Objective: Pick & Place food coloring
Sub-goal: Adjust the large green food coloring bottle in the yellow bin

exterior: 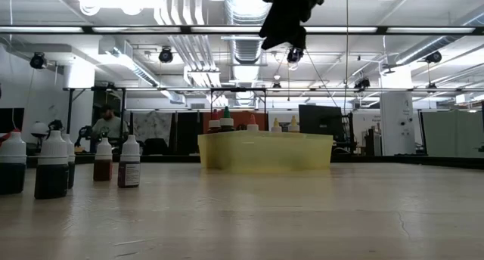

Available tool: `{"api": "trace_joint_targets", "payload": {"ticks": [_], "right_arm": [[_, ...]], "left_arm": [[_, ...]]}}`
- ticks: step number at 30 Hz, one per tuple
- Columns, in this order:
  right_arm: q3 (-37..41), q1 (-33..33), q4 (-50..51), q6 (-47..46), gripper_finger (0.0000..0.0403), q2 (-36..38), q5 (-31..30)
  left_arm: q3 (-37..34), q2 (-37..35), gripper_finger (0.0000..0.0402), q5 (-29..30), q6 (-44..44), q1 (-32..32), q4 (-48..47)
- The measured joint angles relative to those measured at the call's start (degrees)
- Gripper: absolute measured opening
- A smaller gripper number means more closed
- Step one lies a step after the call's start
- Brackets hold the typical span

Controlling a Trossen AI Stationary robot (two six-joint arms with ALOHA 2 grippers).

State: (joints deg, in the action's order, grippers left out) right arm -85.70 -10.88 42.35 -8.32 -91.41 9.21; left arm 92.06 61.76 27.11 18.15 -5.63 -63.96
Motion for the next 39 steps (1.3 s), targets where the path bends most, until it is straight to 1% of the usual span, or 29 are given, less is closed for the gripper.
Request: {"api": "trace_joint_targets", "payload": {"ticks": [5, 9, 14, 18, 21, 25, 28, 39], "right_arm": [[-10.8, -1.7, 9.3, 4.4, 0.0190, -6.9, -0.1], [-17.1, -3.3, 12.2, 6.9, 0.0206, -11.4, 0.1], [-22.5, -5.6, 14.5, 8.7, 0.0222, -16.1, 2.7], [-26.0, -6.6, 15.3, 10.3, 0.0235, -19.8, 4.6], [-28.9, -6.7, 17.2, 12.1, 0.0240, -23.4, 4.9], [-30.9, -6.8, 18.8, 15.3, 0.0240, -27.6, 4.3], [-31.3, -6.8, 19.4, 15.9, 0.0240, -29.6, 4.2], [-31.0, -6.8, 19.7, 17.4, 0.0238, -32.7, 4.2]], "left_arm": [[-0.6, -1.1, 0.0000, 0.0, -1.5, 0.0, -0.1], [-0.6, -2.4, 0.0000, 1.6, -3.3, 0.0, -0.1], [-0.6, -4.4, 0.0000, 3.0, -4.5, 0.0, -0.4], [-0.9, -5.2, 0.0000, 3.0, -4.5, 0.0, -0.4], [-2.1, -5.6, 0.0000, 3.0, -4.5, 0.0, -0.4], [-4.8, -6.1, 0.0000, 3.0, -4.2, 0.0, -0.4], [-6.3, -6.2, 0.0000, 2.8, -2.7, 0.0, -0.3], [-7.2, -6.6, 0.0000, 2.8, -2.2, 0.0, 0.1]]}}
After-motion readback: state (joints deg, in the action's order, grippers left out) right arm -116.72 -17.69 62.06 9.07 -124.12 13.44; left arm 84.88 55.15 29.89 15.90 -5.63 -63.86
